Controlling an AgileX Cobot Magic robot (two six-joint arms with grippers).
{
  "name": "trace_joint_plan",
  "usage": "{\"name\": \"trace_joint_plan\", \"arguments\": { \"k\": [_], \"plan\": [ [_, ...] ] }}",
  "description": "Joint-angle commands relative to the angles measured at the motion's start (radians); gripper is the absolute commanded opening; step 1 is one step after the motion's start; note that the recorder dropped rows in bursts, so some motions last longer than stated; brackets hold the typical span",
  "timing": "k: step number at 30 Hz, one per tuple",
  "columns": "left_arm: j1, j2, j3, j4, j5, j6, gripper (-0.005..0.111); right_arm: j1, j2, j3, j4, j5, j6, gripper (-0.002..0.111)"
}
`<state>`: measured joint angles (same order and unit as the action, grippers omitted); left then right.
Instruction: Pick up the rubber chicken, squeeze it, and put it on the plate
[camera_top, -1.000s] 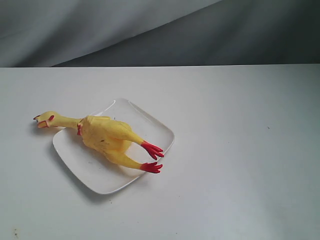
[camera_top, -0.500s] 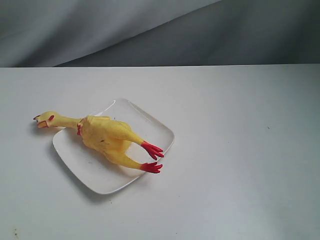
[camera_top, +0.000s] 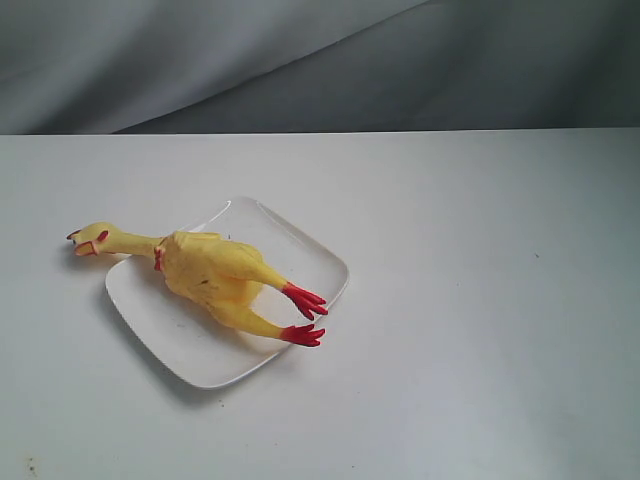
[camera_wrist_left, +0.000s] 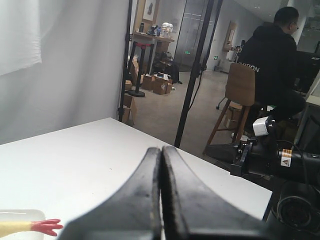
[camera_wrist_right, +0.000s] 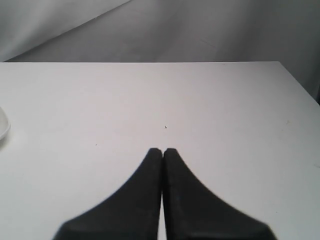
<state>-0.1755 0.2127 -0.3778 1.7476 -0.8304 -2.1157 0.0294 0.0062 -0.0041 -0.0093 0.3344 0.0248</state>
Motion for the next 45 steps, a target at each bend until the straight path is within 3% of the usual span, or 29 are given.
{"name": "trace_joint_plan", "arguments": {
  "k": [1, 5, 8, 10, 19, 35, 37, 41, 45],
  "plan": [
    [-0.003, -0.003, 0.002, -0.003, 0.007, -0.022, 0.0, -0.009, -0.006, 0.004, -0.012, -0.002, 0.001, 0.0],
    [0.036, -0.032, 0.002, -0.003, 0.01, -0.014, 0.0, -0.009, -0.006, 0.004, -0.012, -0.002, 0.001, 0.0],
    [0.148, -0.14, 0.002, -0.003, 0.173, 0.128, 0.0, -0.009, -0.006, 0.004, -0.012, -0.002, 0.001, 0.0],
    [0.183, -0.213, 0.002, -0.003, 0.313, 0.159, 0.0, -0.009, -0.006, 0.004, -0.012, -0.002, 0.001, 0.0],
    [0.186, -0.213, 0.013, -0.003, 0.546, 0.214, 0.0, -0.009, -0.006, 0.004, -0.01, -0.004, 0.001, 0.0],
    [0.186, -0.213, 0.019, -0.003, 0.57, 0.299, 0.0, -0.009, -0.006, 0.004, -0.01, -0.004, 0.003, 0.0],
    [0.186, -0.213, 0.032, -0.129, 0.577, 0.433, 0.0, -0.009, -0.006, 0.004, -0.01, -0.004, 0.003, 0.0],
    [0.186, -0.213, 0.061, -0.734, 0.6, 0.988, 0.0, -0.009, -0.006, 0.004, -0.01, -0.004, 0.003, 0.0],
    [0.186, -0.213, 0.065, -1.221, 0.599, 1.48, 0.0, -0.009, -0.006, 0.004, -0.01, -0.004, 0.003, 0.0]
  ]
}}
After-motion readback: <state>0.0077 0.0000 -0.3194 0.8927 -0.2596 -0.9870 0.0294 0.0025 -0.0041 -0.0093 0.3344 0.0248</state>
